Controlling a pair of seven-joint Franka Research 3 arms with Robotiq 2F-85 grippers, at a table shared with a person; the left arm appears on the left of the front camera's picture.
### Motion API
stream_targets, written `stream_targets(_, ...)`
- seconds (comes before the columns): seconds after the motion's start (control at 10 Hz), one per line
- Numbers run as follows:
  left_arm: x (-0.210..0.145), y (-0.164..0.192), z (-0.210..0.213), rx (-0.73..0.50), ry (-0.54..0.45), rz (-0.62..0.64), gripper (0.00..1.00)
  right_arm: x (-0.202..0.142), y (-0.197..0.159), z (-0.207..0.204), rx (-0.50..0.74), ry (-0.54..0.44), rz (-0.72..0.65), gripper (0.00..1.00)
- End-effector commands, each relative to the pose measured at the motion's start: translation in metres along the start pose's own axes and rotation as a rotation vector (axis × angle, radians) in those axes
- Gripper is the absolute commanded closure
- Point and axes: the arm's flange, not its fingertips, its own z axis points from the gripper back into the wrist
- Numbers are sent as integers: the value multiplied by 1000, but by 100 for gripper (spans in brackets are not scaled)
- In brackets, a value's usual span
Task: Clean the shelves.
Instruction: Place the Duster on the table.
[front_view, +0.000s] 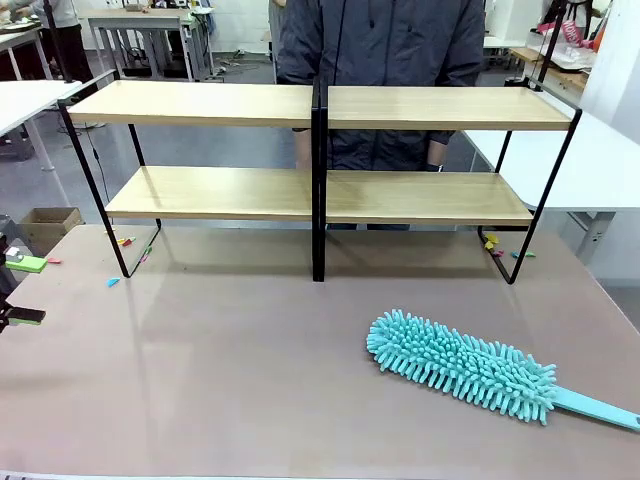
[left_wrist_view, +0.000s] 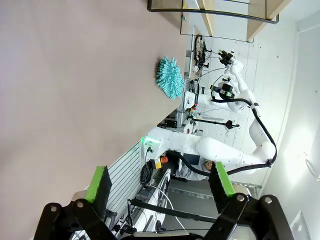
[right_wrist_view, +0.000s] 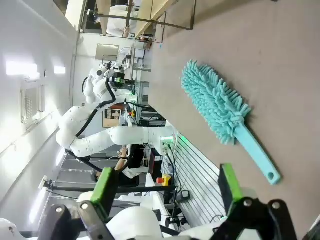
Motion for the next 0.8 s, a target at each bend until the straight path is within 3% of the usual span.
stream_targets(0.0,-4,-2,-1,-12,1,2,0,2,0,1,-6,-9,13,0)
stream_targets(0.7,-4,-2,-1,-12,1,2,0,2,0,1,-6,-9,13,0)
